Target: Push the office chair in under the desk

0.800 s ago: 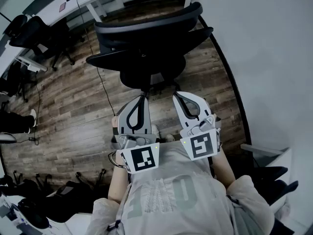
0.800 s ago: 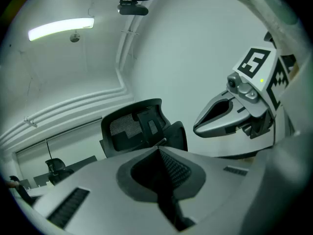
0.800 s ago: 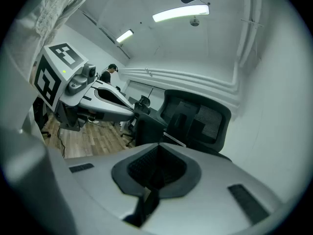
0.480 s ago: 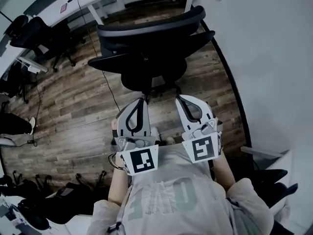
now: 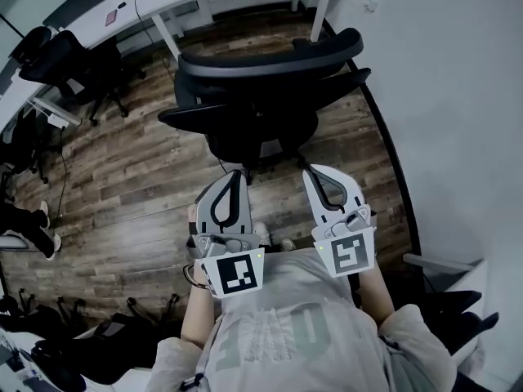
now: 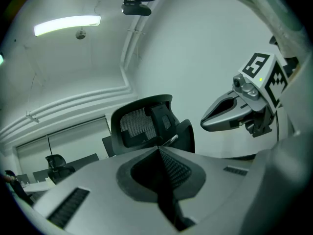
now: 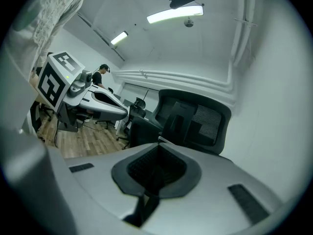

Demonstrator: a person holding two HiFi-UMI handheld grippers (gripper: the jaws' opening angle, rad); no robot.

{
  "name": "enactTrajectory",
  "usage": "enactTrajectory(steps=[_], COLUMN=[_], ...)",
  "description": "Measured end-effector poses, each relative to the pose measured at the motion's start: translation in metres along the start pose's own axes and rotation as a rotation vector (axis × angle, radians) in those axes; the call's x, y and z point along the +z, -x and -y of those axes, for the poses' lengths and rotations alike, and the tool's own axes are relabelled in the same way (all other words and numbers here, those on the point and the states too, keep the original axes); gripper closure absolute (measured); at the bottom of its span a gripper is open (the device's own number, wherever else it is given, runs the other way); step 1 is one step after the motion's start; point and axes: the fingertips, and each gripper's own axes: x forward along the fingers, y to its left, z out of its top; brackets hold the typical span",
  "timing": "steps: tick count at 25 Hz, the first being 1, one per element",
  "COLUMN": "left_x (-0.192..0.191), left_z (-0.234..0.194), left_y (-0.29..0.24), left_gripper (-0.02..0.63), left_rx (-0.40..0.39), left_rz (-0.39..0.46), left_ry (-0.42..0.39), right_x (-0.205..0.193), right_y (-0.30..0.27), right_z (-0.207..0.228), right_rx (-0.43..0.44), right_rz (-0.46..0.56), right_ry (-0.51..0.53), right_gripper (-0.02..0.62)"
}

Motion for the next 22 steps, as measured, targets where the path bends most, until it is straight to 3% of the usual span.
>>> enactTrajectory(steps=[10,14,22], left_x=[-0.011,-0.012,-0.023], left_z=[-0.054,-0.072,-0.091], left_y=[-0.025,-0.035,-0.048], left_gripper=[0.591,0.591,0.591], left_rx=[-0.008,-0.001,0.064], left_rz=[0.062,0.046,-0.037], left_ry=[-0.015,-0.024,-0.027], right_x=[-0.001,-0.006,-0.02], right_y=[-0.023,-0.019,-0.037], right_z=[0.025,0.051,0.086], right_rx=[-0.12,-0.193,-0.165], right_rz=[-0.016,0.006,0.018], right_ry=[-0.024,-0.151,-0.145], right_gripper=[0.575,0.575,0.575])
